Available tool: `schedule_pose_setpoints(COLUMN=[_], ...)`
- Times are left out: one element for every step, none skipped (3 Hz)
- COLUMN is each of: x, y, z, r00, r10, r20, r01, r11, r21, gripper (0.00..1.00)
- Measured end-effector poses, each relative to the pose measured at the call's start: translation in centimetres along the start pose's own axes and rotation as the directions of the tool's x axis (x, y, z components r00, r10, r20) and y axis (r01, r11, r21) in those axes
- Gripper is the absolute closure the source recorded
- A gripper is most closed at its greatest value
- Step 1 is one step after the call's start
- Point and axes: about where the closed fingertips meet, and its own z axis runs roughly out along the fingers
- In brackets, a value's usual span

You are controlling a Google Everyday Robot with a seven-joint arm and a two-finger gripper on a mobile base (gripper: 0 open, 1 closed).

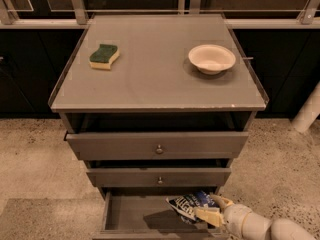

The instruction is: Pick blue chip bag from bottom drawer and place on counter

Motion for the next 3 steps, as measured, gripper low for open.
schedule_pose_setpoints(x=[-1.9, -8.8, -16.9], y=[-0.3, -1.0, 0.4], z=[-1.3, -6.7, -13.5], r00=[0.999, 0.986, 0.953], r10=[-0.018, -0.1, -0.208], r20=[0.033, 0.136, 0.219], r01=[0.018, 0.098, 0.206], r11=[0.9998, 0.995, 0.9781], r21=[0.001, 0.02, 0.031], gripper=[1.0, 1.0, 1.0])
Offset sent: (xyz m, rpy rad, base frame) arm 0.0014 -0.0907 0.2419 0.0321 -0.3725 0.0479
